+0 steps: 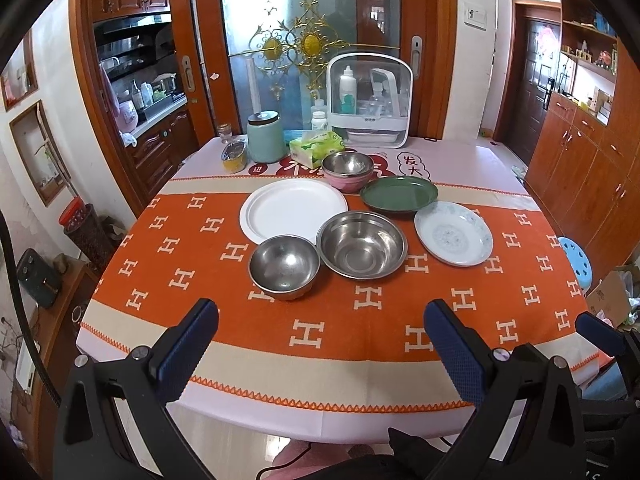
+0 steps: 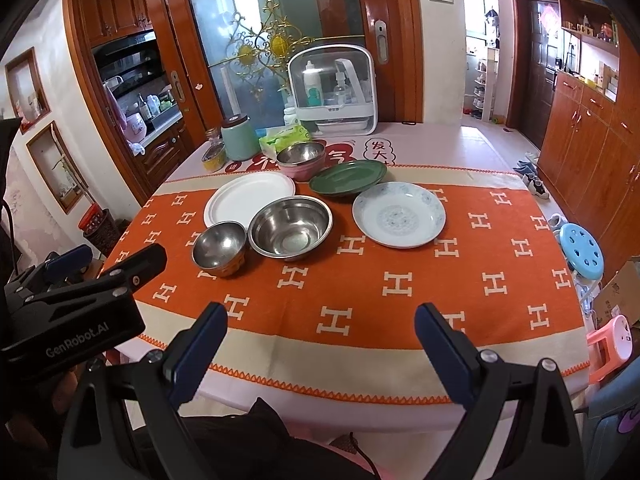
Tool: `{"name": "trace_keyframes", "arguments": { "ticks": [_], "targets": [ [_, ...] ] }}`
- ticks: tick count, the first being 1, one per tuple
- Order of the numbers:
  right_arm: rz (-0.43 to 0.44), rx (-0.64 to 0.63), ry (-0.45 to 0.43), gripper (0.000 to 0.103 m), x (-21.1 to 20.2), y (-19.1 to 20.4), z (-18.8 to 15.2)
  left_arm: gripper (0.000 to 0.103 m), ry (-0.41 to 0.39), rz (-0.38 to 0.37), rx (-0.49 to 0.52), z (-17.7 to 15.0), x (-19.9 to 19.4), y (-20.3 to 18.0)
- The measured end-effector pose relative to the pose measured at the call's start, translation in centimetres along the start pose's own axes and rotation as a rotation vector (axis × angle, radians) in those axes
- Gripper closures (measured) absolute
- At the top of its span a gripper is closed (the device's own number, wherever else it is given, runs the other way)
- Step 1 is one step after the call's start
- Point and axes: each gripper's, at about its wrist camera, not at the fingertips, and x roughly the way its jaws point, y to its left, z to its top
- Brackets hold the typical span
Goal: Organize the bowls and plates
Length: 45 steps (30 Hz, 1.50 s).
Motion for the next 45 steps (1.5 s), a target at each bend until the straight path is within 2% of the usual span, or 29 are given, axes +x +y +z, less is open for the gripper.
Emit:
{"name": "trace_keyframes", "arguments": {
  "ticks": [10,22,30,35,45],
  "targets": [
    [0.008,-0.001,0.027,0.008,0.9,0.0,-0.1,0.001,0.038,0.024,-0.032,-0.3,0.4,0.5],
    [-0.031,0.027,0.076,0.008,2.7,-0.2,0.3,0.001,0.085,-0.015,-0.058,-0.4,2.5,1.2],
    [-0.028,0.081,0.081,0.008,4.5,0.8,1.5,0.001,0.106,-0.031,-0.047,1.2,4.7,3.0],
    [-0.021,0.125,0.075,0.008,5.7,1.7,2.5,0.001,0.092,-0.058,-0.023,3.0,5.9,4.5],
    [0.015,0.238,0.034,0.008,8.5,3.4,5.2,0.001,0.107,-0.052,0.023,6.6,8.9,8.4]
  ]
}}
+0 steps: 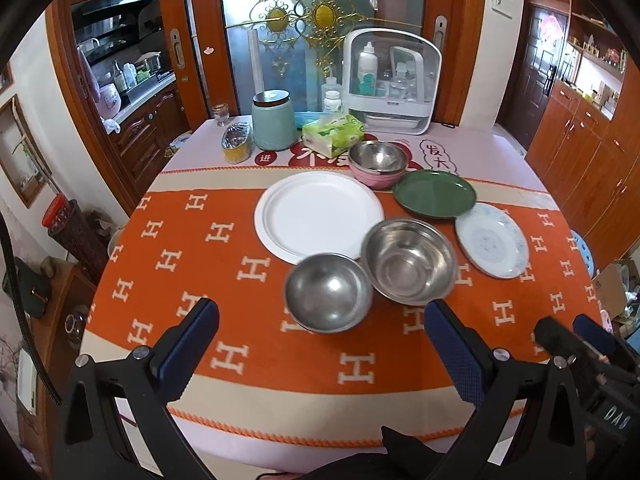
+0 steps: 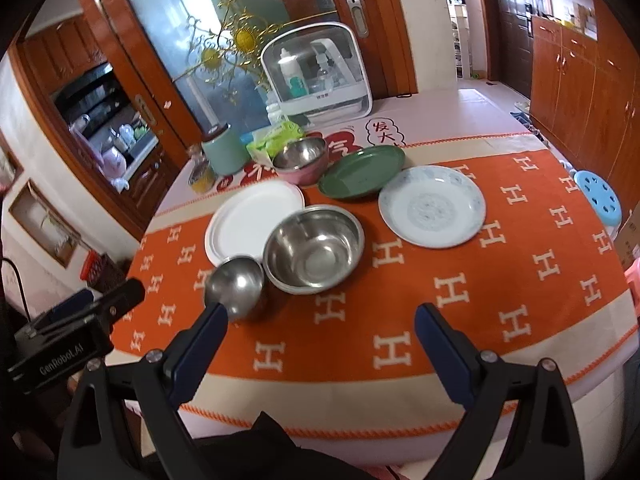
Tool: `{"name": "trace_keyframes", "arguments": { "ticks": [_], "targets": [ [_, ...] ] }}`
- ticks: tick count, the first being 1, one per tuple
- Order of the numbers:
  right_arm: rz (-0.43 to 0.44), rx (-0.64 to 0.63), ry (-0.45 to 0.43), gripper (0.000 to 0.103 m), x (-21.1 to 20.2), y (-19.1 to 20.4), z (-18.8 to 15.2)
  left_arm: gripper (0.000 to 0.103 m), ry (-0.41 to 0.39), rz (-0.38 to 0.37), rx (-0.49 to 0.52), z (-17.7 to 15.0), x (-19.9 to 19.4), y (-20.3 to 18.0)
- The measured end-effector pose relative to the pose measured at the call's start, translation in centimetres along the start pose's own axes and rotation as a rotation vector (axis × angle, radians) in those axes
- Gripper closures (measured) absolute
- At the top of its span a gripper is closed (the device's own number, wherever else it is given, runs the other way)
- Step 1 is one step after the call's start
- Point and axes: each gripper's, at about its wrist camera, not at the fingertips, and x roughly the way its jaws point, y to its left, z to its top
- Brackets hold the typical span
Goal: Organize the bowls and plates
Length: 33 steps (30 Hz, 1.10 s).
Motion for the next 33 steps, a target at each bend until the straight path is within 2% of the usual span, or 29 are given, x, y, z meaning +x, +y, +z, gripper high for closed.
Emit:
{"name": "trace_keyframes", "arguments": {
  "ticks": [7,16,28,33],
  "targets": [
    [-0.002,0.019,-0.030,0.008,1.8,1.9,2.4,0.001,0.016,-0.021,0.014,2.4,1.5,3.5],
    [-0.061,0.055,-0.089,0.008,4.2,3.8,6.6,0.001,0.061,-0.043,-0.003,6.8,5.1,7.9],
    [-0.132,0.026,-0.117,0.008,9.5,5.8,11.4,0.001,0.119,-0.008,-0.030,11.9,12.8,12.2],
    [-0.163,0.005,-0.108,0.008,12.2,6.3,12.5,0.001,0.150,-0.022,-0.065,13.1,16.3,13.9]
  ]
}}
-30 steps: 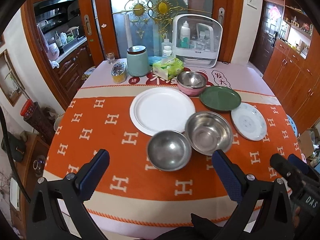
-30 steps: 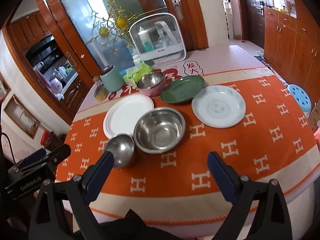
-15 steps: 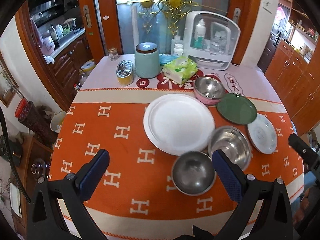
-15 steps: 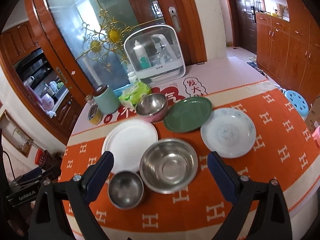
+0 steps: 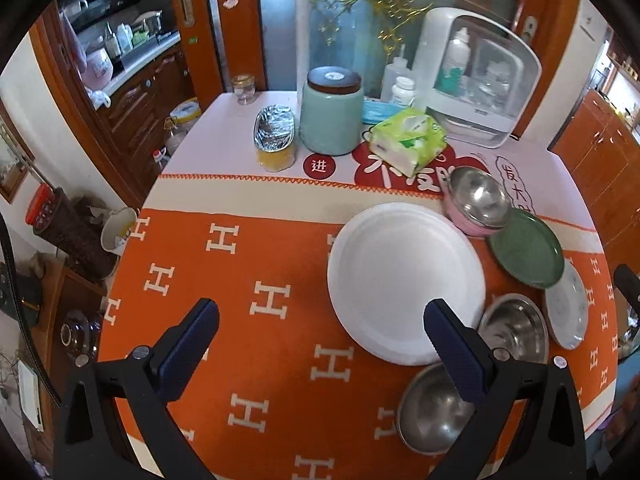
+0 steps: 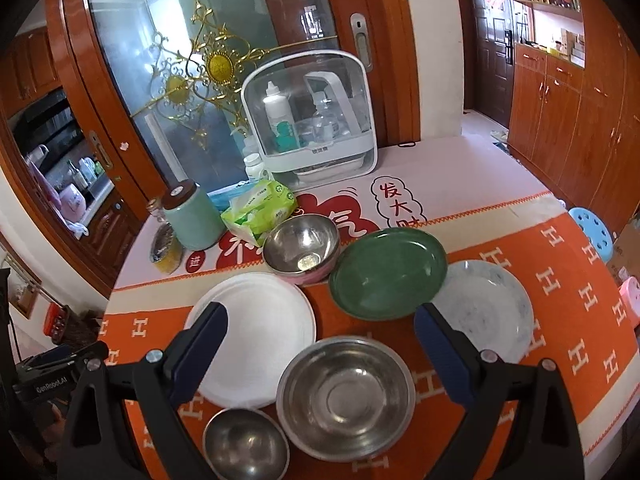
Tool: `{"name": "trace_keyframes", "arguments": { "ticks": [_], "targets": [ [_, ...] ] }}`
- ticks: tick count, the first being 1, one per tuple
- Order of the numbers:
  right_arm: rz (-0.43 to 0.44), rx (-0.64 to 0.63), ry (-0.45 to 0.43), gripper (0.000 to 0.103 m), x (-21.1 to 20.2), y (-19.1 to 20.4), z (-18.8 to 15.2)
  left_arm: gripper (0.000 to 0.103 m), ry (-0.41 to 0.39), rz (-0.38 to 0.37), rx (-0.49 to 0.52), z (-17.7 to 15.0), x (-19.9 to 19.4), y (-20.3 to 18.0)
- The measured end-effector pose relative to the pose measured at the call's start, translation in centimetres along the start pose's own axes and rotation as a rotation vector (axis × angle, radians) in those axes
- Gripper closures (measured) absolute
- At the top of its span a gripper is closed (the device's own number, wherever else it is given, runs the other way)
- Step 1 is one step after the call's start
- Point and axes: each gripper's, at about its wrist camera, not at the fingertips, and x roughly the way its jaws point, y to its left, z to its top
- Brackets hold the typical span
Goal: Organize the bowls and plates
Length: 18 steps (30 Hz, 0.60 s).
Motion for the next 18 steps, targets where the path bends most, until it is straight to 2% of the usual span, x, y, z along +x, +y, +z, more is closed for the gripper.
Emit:
{"name": "trace_keyframes", "arguments": {
  "ticks": [9,18],
  "targets": [
    [-0.021,-0.052,0.058,0.008,4.9,1.7,0.7,0.001,0.036,-0.097,-0.030,1.3,4.8,1.4],
    [0.056,-0.106,0.119,0.008,9.3,3.1,0.1,0.002,0.107,-0.153,-0.038,1.2,10.7,1.4]
  ]
}}
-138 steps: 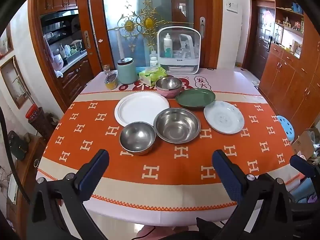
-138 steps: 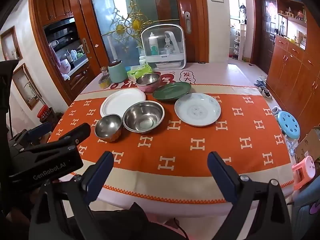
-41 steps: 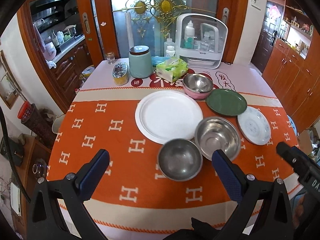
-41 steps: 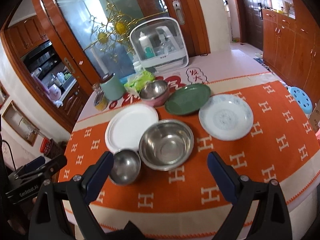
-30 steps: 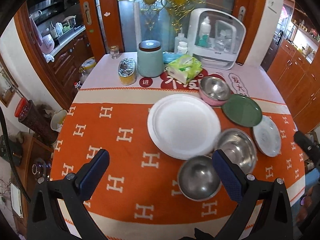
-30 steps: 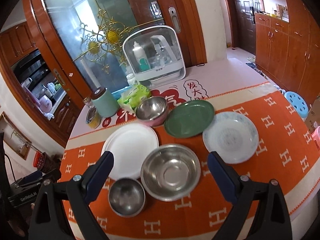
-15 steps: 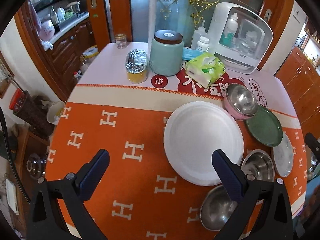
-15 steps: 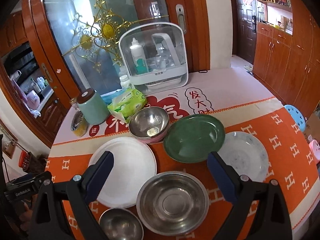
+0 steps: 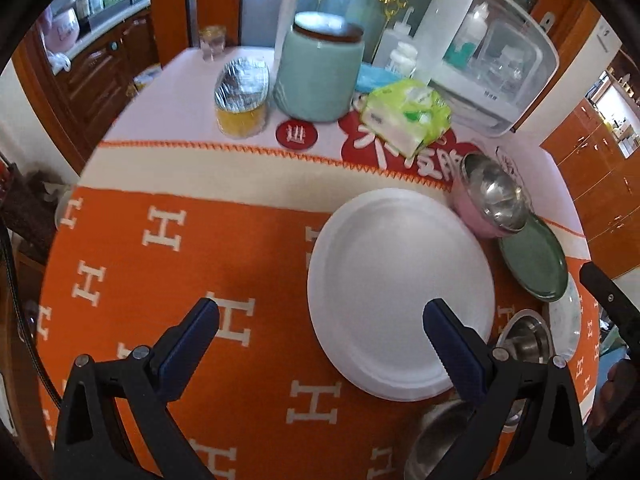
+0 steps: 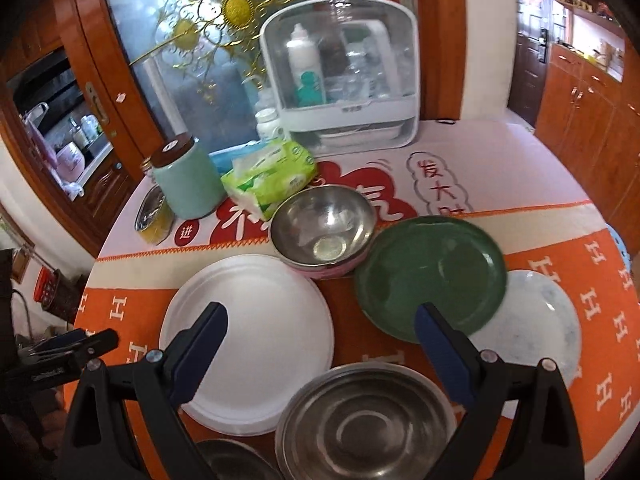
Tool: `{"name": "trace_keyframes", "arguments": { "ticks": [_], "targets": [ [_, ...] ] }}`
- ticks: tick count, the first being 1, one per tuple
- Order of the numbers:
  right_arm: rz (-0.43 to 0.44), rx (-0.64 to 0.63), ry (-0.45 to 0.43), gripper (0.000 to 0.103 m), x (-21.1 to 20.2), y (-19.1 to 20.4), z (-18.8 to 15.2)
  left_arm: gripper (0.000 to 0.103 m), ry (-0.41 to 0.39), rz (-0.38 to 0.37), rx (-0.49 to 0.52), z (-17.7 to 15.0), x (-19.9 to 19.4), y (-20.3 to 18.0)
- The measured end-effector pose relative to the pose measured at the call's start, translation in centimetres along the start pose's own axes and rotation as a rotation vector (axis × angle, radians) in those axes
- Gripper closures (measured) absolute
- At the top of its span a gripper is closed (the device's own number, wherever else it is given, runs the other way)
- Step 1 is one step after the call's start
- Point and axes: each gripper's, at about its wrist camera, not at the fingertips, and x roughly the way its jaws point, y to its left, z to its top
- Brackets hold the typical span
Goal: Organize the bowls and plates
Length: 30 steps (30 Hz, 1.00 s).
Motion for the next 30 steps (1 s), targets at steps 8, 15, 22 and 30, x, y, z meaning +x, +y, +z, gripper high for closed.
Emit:
{"name": "trace_keyframes", "arguments": {
  "ticks": [8,15,22,30],
  "targets": [
    [0.035,-0.014,0.103,0.012,4.2,0.3,-0.4,0.002,0.118,0.010,-0.027,0.0,5.4,0.4],
    [0.060,0.000,0.186,0.026,8.0,-0.3,-1.1,0.002,0.184,0.034,-0.025,-0.3,8.5,0.6],
    [0.073,0.012,0.230,0.038,10.1,-0.9,-1.5,0.007,0.215,0.027,-0.023,-0.6,10.0,0.7],
    [0.071,0.038,0.284,0.056,12.0,-1.7,-2.0,0.014,0.237,0.048,-0.002,-0.5,11.3,-0.3]
  ]
}}
